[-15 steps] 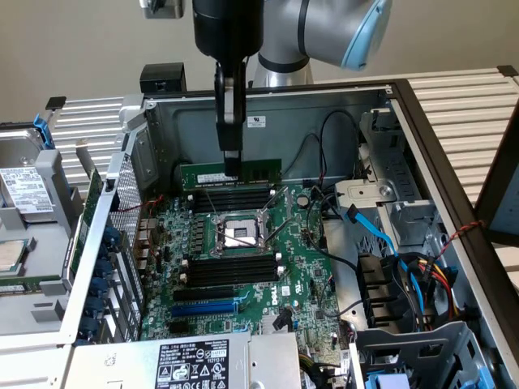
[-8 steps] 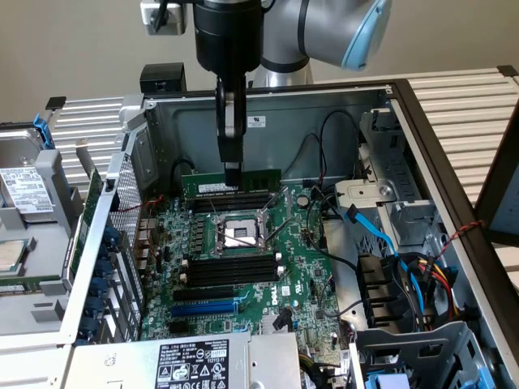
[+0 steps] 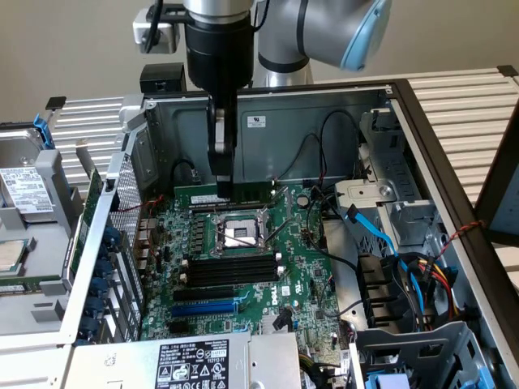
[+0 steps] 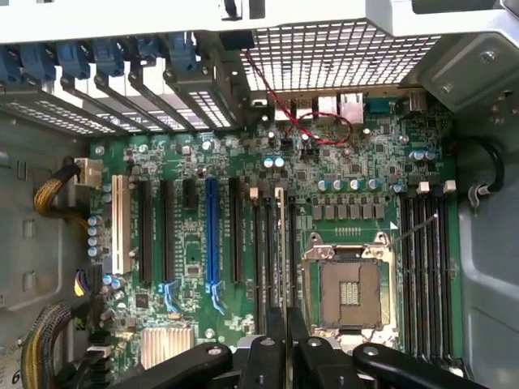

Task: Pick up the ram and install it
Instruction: 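Insert the ram into the slot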

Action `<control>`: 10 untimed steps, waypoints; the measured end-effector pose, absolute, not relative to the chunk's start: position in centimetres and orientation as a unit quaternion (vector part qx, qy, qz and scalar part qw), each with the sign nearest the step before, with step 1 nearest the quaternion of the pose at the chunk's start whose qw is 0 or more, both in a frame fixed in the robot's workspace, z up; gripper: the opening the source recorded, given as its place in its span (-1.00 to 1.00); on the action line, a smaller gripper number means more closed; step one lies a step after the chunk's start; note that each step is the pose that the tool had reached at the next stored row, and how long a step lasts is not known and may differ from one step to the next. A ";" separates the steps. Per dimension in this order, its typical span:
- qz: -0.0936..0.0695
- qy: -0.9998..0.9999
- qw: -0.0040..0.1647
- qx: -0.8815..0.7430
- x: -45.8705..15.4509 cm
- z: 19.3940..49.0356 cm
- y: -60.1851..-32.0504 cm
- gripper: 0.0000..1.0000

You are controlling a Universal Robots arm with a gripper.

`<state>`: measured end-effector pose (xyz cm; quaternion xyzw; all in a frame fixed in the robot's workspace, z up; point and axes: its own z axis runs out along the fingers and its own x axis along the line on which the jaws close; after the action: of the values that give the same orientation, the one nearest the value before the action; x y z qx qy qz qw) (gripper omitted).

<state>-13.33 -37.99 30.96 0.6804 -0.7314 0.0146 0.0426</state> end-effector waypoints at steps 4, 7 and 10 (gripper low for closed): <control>0.015 -0.733 0.042 0.678 -13.4 30.0 -38.7 -0.73; 0.015 -0.735 0.042 0.677 -13.4 29.3 -38.8 -0.73; 0.015 -0.735 0.042 0.676 -13.4 28.7 -38.8 -0.73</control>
<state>-13.42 -38.83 28.68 0.6762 -0.7353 0.0151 0.0419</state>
